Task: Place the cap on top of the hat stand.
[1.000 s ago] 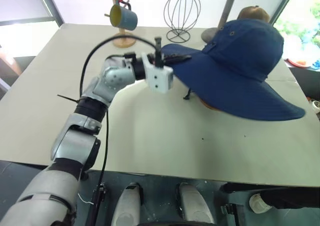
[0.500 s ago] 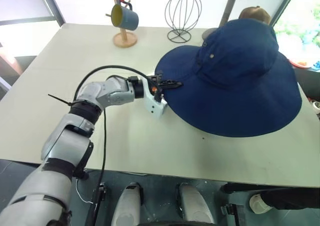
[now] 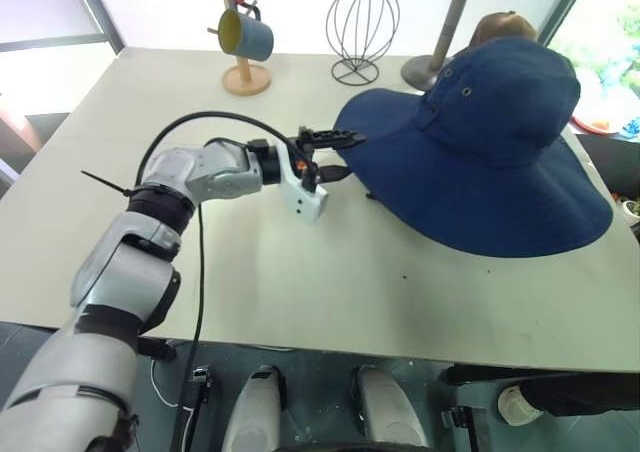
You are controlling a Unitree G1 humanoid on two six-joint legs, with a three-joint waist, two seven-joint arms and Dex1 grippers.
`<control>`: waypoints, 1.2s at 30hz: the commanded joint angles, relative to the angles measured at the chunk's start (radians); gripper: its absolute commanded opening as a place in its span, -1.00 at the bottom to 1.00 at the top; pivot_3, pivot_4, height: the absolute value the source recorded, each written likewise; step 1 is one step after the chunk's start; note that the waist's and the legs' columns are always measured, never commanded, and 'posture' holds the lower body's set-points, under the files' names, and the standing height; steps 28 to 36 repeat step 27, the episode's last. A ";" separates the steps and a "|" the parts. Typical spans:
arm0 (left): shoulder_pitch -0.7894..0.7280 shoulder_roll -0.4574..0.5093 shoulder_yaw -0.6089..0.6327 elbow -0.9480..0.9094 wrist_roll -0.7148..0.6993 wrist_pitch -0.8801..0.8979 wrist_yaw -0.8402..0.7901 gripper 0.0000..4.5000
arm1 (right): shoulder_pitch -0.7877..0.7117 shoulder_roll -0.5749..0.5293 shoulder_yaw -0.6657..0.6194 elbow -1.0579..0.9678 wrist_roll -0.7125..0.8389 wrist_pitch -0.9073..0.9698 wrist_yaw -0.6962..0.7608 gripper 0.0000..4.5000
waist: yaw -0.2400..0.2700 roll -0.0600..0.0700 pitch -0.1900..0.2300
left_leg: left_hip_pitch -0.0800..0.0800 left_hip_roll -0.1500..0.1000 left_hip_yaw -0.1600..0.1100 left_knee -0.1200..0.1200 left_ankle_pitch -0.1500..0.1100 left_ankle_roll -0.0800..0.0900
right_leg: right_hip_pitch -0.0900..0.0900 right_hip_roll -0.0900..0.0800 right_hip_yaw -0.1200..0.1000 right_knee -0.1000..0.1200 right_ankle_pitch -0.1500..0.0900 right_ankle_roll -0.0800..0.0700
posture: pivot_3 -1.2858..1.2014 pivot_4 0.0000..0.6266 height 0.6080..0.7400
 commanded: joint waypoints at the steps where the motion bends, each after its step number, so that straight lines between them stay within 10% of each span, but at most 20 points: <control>1: 0.014 0.048 0.016 -0.049 -0.050 -0.035 -0.021 0.98 | -0.020 -0.018 0.020 0.012 -0.015 -0.045 0.007 1.00 | 0.000 0.000 0.000 | 0.000 0.000 0.000 0.000 0.000 0.000 | 0.000 0.000 0.000 0.000 0.000 0.000 | 0.03 -0.52 1.00; 5: 0.085 0.145 0.038 -0.092 -0.240 -0.053 -0.175 0.98 | -0.048 -0.037 0.071 0.058 -0.033 -0.084 0.022 1.00 | -0.005 0.000 0.000 | 0.001 0.000 0.000 -0.001 0.000 0.000 | 0.000 0.000 0.000 0.000 0.002 -0.003 | 0.03 -0.52 1.00; 7: 0.182 0.200 0.066 -0.205 -0.620 0.149 -0.464 0.98 | -0.054 -0.054 0.094 0.096 -0.058 -0.116 0.044 1.00 | -0.006 0.001 -0.001 | 0.001 0.000 0.000 -0.001 0.000 0.000 | 0.000 0.000 0.000 0.001 0.002 -0.004 | 0.03 -0.52 1.00; 14: 0.207 0.445 0.357 -0.563 -1.517 1.473 -1.110 0.98 | -0.087 -0.130 0.135 0.291 -0.132 -0.220 0.138 1.00 | -0.013 0.001 0.000 | 0.000 0.001 0.000 0.000 0.000 0.000 | -0.001 0.001 -0.001 0.004 0.002 -0.004 | 0.03 -0.52 1.00; 19: 0.078 0.567 0.407 -0.488 -1.587 1.825 -1.386 0.98 | -0.142 -0.171 0.194 0.383 -0.151 -0.271 0.180 1.00 | -0.032 0.003 -0.001 | 0.003 0.000 0.000 0.000 0.000 0.000 | 0.003 0.000 -0.001 0.002 -0.002 -0.004 | 0.03 -0.52 1.00; 36: 0.009 0.573 0.390 -0.442 -1.436 1.782 -1.571 0.98 | -0.234 -0.190 0.300 0.440 -0.161 -0.305 0.207 1.00 | -0.051 0.002 0.000 | 0.003 0.001 0.000 -0.001 0.000 0.000 | 0.000 0.001 0.000 0.004 -0.003 -0.005 | 0.03 -0.52 1.00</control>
